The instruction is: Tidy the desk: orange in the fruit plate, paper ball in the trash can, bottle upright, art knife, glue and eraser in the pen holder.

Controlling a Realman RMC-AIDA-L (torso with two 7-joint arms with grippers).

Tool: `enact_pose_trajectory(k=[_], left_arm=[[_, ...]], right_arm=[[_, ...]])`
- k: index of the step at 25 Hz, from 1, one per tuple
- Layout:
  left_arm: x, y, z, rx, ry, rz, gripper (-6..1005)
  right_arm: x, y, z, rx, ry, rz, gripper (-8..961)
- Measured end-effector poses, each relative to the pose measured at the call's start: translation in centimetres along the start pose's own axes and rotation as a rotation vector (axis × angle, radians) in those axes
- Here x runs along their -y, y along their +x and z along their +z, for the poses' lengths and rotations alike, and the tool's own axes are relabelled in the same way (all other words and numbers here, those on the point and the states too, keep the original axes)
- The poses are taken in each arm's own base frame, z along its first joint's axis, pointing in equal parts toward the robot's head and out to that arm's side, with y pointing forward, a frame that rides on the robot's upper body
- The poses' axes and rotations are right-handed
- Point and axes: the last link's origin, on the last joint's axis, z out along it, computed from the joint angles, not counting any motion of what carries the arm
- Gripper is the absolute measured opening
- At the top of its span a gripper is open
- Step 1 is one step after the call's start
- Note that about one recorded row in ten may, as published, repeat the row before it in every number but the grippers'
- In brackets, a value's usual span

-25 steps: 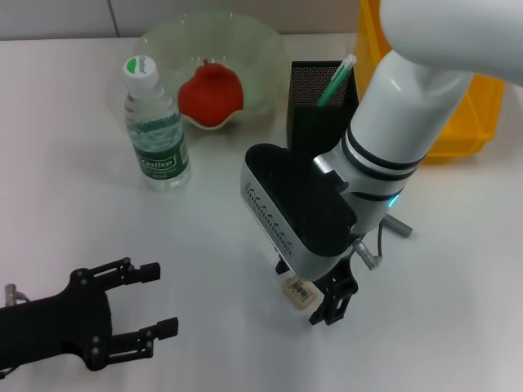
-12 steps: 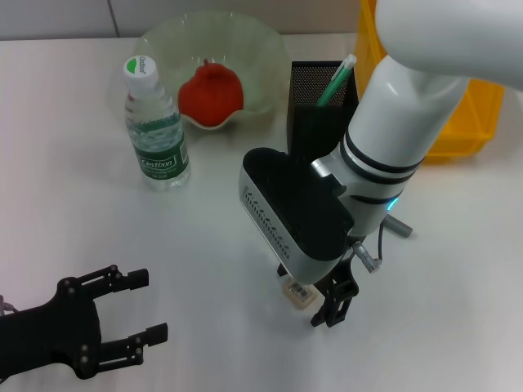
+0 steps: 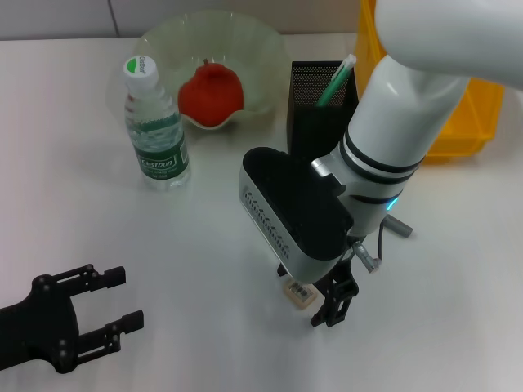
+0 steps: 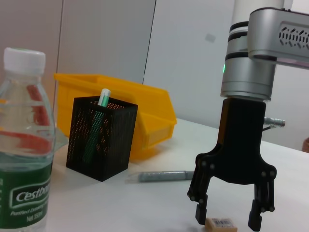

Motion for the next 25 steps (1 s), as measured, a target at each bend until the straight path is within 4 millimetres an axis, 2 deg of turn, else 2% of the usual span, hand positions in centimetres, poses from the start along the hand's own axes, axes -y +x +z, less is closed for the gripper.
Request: enact_pose_trajectory(k=[2,5,16,22,25], left_arm=[[0.27,0.0,-1.14,-0.011,0.042,-0.006,690],[0.22,0.06,-1.03,-0.014,0.039,-0.003,649],[0.35,0.3,-0.75,-0.02,0.032,0.003,651],[0.52,0.63,-0.42,-0.028,0.021,0.011,654],[0.56,0.78,-0.35,-0.033,0.016,0.013,657]], right_arm=[[0.02,0.02,0.03,0.0,0.001,0.001,724],[0.05,0.04,0.09,-0.001,0.005,0.001,715],[0.26,0.14,0.47,-0.009,0.027,-0.004,680],[0.31,0.15,0.63,-0.014,0.033,-0.009,456],[0.36,0.03,0.5,-0.008,0.035,-0.009,446]])
